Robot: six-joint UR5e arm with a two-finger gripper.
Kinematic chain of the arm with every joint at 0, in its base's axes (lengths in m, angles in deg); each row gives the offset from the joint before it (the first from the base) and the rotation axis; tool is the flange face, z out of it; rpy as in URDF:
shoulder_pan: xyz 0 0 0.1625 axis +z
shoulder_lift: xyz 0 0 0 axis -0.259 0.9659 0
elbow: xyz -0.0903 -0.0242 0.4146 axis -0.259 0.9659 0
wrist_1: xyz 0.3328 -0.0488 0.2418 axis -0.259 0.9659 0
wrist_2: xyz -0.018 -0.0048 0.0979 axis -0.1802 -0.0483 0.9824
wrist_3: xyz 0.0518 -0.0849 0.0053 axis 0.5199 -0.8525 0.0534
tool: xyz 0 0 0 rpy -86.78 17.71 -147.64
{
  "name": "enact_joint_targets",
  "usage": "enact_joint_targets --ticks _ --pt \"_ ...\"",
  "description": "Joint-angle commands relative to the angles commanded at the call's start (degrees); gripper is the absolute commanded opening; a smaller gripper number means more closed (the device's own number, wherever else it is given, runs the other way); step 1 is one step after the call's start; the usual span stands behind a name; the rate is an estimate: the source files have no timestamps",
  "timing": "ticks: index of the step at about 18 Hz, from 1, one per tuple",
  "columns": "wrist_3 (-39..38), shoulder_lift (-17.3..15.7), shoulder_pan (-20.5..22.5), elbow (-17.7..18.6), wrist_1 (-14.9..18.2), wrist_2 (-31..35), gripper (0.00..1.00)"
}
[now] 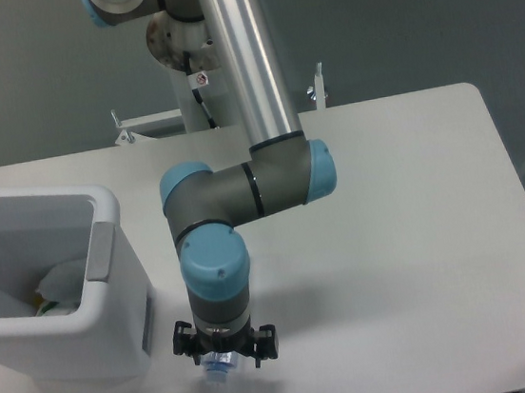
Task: Place the trash in the trash can
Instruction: 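Move the gripper to the clear water bottle and lower onto its cap, then close the gripper on the bottle cap end and lift the bottle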
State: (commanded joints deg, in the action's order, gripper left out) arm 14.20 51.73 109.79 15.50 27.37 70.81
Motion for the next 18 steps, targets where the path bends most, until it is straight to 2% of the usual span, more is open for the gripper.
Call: enact_joint_targets --ticks 5,7,11,13,18 --pt "-0.09 0.88 -0.53 0.0 0.0 1.15 0.89" --pt "-0.09 0.97 -0.62 0.09 0.0 1.15 0.74" --pt "0.0 1.06 -0.7 0.09 0.0 1.15 0.33" --pt "0.09 0.53 -0.7 0.0 -0.09 1.06 0.21" --pt "2.28 -1.92 0.34 -1.14 -0.61 0.53 0.15"
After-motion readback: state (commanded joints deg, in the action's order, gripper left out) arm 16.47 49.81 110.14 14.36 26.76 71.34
